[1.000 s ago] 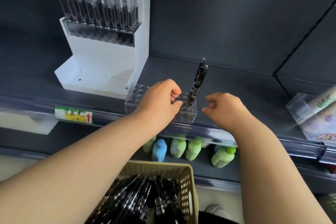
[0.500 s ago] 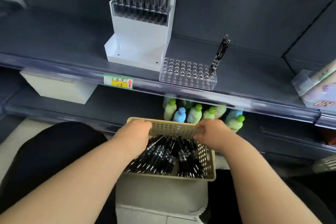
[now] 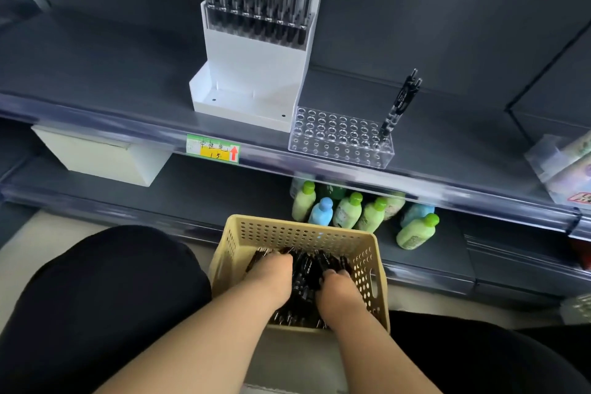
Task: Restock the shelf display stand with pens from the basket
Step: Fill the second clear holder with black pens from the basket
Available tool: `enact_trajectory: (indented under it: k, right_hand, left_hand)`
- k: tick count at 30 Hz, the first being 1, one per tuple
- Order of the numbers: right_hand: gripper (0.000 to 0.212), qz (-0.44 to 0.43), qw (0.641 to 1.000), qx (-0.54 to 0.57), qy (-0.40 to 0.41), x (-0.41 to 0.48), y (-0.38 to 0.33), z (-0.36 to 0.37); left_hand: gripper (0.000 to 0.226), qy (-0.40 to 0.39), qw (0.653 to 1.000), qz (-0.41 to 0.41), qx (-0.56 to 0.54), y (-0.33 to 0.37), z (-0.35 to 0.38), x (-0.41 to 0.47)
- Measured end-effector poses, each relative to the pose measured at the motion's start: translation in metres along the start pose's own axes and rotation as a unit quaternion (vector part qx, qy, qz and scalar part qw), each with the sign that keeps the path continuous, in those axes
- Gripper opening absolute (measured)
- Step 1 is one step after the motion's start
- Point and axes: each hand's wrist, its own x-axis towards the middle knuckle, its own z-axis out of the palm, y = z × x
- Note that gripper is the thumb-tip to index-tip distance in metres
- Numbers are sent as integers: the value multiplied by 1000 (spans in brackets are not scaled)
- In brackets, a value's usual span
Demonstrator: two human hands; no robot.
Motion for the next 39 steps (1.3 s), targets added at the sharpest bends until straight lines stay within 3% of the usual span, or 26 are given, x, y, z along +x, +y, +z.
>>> enact_trajectory:
  k: [8, 11, 14, 22, 25, 29, 35, 37, 39]
  right_hand:
    - [51, 53, 998, -6, 26, 40, -2, 7]
    - [40, 39, 999, -13, 32, 46, -6, 8]
    - [30, 16, 999, 4, 42, 43, -9, 13]
    - [28, -11, 981, 130, 146, 12, -8, 0]
    - [19, -33, 952, 217, 213, -8, -14, -12]
    - [13, -66, 912, 330, 234, -36, -21, -25]
    - [18, -111, 863, 390, 300, -62, -19, -72]
    - [5, -119, 824, 458, 312, -67, -17, -94]
    - [3, -136, 747, 571, 312, -68, -15, -113]
  left_hand:
    - [40, 3, 997, -75, -25, 9, 31, 35]
    - [47, -26, 996, -90, -13, 12, 31, 47]
    - [39, -34, 996, -86, -14, 11, 32, 48]
    - [25, 122, 973, -41, -193, 5, 18, 13]
    - [25, 177, 946, -18, -271, 6, 3, -7]
    - [24, 210, 924, 4, -321, 5, -7, -32]
    - [22, 255, 905, 36, -340, 11, -46, -50]
    - [22, 279, 889, 44, -360, 13, -70, -56]
    - [15, 301, 869, 65, -387, 16, -94, -58]
